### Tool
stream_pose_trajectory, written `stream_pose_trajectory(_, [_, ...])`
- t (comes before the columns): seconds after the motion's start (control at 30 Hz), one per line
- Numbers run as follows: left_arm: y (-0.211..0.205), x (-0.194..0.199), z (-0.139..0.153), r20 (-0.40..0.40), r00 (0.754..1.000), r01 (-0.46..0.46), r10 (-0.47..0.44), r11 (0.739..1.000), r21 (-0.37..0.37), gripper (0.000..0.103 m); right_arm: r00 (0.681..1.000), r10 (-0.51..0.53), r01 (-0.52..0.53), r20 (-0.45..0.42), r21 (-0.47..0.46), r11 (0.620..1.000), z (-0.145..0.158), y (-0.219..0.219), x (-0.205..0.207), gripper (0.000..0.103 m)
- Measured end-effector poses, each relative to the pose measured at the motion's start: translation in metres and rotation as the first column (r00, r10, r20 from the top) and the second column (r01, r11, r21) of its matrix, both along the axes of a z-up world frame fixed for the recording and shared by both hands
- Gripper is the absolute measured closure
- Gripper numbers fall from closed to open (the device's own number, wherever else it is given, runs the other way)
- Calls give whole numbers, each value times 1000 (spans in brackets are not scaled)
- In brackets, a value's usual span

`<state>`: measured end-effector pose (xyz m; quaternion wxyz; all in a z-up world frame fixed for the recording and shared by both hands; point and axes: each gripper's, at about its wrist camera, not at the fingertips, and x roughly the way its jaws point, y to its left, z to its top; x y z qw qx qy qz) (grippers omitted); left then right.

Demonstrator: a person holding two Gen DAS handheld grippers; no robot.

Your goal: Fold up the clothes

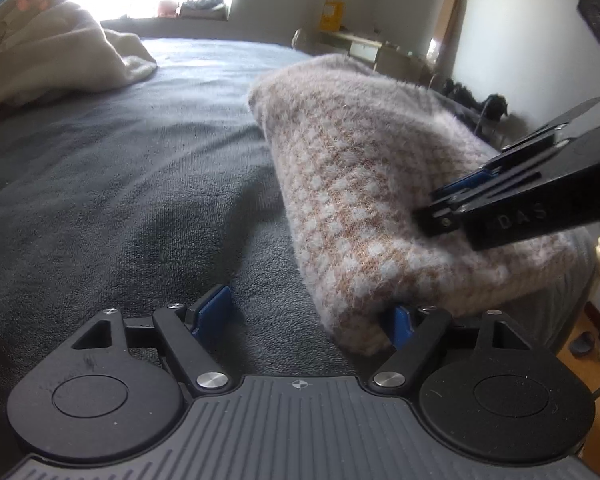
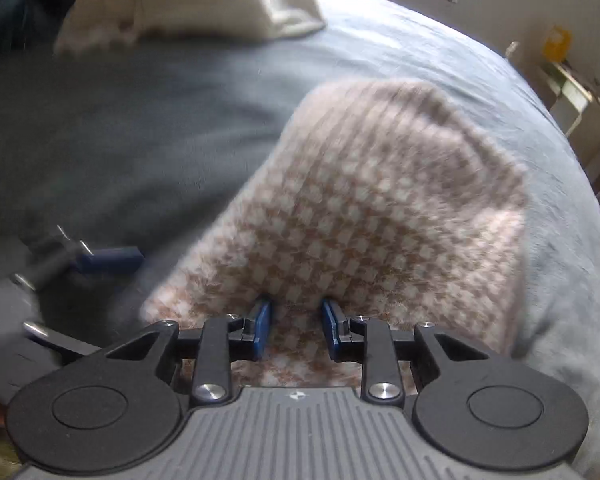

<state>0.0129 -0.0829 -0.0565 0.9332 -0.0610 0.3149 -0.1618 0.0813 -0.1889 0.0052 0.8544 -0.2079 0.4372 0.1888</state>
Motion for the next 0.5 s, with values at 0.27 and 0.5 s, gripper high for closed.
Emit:
stream_pose_trajectory(0.27, [48,-32,20,119,992,59,-36,980,-192,23,997,-65,68,-48,65,996,12,-14,4,73])
stream_pose_trajectory(0.5, [21,20,21,61,997,52,-40,975,-214,20,996,-83,79,42,87,993,72,-4,18,72])
